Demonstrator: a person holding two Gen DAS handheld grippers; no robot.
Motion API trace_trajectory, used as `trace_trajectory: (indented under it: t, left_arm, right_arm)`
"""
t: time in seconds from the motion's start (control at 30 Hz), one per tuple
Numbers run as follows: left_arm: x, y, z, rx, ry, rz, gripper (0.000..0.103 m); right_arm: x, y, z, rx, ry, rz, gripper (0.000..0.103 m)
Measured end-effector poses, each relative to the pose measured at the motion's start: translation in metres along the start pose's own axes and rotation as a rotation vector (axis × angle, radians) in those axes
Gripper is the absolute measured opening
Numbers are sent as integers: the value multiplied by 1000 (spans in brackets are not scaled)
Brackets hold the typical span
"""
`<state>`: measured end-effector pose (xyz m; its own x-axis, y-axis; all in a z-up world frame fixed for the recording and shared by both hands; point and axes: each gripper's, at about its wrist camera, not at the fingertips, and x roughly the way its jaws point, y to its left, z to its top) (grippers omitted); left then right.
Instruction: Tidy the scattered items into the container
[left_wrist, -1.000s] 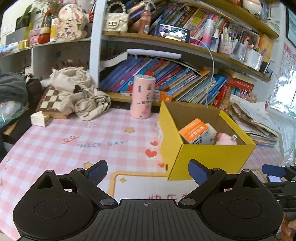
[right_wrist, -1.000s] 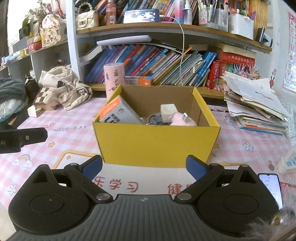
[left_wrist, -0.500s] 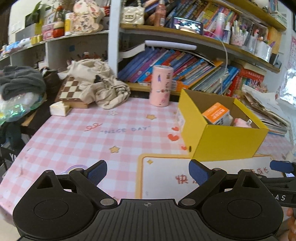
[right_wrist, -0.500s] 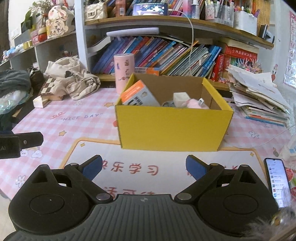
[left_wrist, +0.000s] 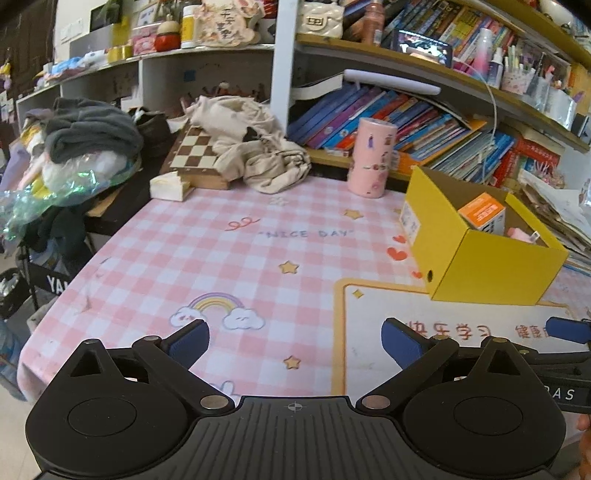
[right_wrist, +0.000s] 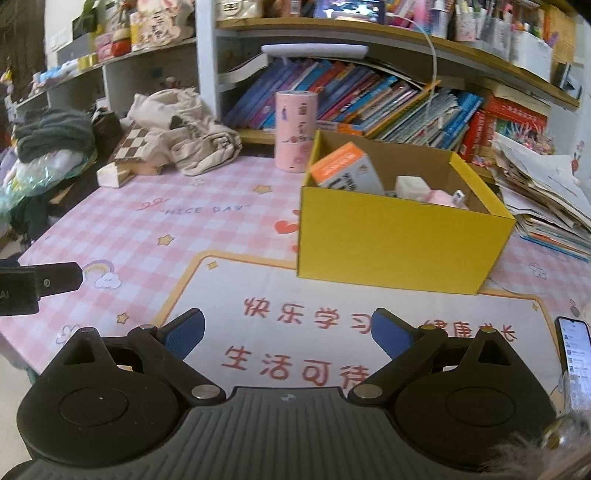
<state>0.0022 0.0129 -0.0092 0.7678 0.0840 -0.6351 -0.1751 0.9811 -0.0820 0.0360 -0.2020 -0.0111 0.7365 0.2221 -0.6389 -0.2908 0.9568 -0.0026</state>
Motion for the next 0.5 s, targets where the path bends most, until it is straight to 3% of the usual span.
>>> trace_trajectory:
  t: [0.5]
  left_arm:
    - [4,18,1,15,-8,35,103]
  right_arm:
    - [10,23,6,-13,-2,7,100]
